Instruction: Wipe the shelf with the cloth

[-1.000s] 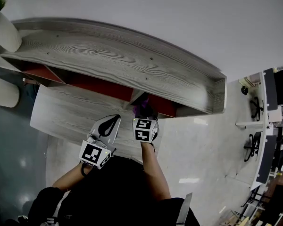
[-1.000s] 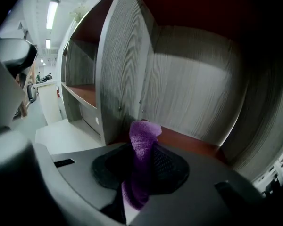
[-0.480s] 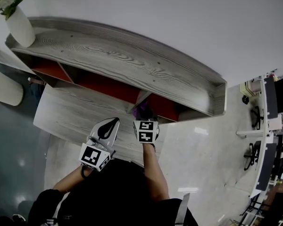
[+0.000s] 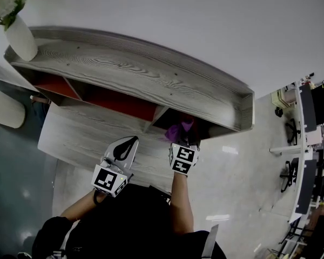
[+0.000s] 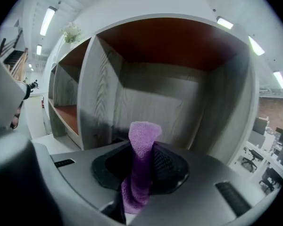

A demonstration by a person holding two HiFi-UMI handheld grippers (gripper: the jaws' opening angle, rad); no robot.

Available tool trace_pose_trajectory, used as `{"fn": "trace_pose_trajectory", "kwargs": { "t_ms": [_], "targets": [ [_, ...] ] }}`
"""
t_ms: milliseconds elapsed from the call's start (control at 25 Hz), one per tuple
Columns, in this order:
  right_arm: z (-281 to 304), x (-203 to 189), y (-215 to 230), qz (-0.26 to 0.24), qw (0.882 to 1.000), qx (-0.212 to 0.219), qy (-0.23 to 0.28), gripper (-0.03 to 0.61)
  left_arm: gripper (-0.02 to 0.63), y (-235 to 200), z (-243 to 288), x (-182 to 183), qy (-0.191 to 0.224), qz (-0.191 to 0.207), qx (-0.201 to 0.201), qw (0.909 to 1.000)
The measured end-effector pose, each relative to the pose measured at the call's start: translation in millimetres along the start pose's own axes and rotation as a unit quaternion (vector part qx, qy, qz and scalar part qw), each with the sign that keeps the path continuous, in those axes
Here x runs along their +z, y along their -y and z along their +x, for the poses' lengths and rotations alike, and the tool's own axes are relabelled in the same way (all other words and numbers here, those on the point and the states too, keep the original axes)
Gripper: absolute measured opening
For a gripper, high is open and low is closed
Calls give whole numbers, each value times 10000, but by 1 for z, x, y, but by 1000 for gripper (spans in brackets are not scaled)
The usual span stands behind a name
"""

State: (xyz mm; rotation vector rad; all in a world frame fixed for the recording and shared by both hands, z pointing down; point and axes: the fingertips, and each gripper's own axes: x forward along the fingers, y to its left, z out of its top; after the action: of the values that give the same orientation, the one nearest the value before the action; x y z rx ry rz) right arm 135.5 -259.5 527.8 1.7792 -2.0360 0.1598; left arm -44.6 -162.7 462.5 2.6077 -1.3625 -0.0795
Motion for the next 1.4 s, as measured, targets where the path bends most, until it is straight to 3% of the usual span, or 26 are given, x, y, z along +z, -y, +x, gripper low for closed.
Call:
{"fn": "trace_pose_trajectory", "kwargs": {
  "t_ms": [280, 560, 1400],
  "targets": [
    [10, -16, 52, 348, 9965, -735, -215, 77, 5, 14, 15, 3, 7, 72, -323, 9995],
    [28, -47, 69, 383, 9904, -1158, -657, 77, 4, 16, 20, -2, -96, 68, -414, 9991],
    [64, -64, 73, 146, 9837, -1292, -1243, 77, 5, 19, 28, -8, -224, 18, -490, 9985]
  ]
}}
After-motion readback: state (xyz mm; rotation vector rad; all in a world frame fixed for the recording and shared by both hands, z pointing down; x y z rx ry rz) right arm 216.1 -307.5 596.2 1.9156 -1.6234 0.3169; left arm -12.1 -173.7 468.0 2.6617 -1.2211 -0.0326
